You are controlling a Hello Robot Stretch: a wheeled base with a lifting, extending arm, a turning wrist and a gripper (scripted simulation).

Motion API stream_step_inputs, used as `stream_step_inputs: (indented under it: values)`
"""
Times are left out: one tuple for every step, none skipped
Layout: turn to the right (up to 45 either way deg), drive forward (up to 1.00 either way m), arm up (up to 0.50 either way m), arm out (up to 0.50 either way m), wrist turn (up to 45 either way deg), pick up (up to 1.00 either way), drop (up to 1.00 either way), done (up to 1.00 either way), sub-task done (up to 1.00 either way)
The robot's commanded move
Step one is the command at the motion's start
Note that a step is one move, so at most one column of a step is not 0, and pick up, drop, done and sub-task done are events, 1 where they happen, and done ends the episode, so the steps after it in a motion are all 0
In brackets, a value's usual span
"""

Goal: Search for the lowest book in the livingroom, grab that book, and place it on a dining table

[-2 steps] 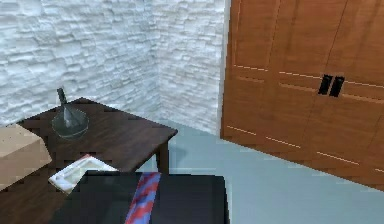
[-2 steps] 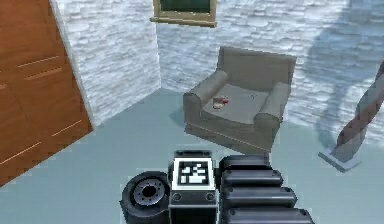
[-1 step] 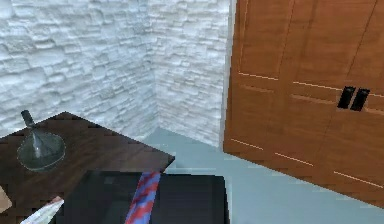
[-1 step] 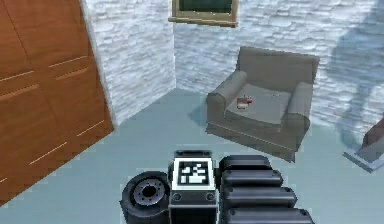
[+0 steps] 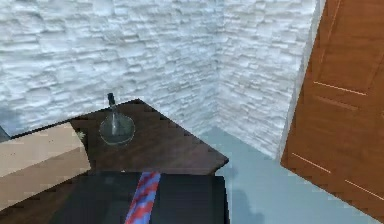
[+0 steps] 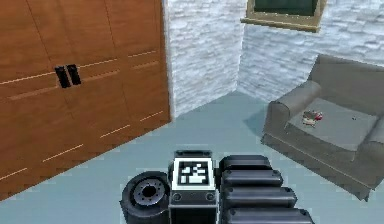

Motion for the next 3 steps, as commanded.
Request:
stream_step_inputs:
  values:
    - [6.0,0.00,0.00,0.00,0.0,0.00,0.00,0.00,0.00]
    - [3.0,0.00,0.00,0.00,0.0,0.00,0.00,0.00,0.00]
    - [-12.0,0.00,0.00,0.00,0.0,0.00,0.00,0.00,0.00]
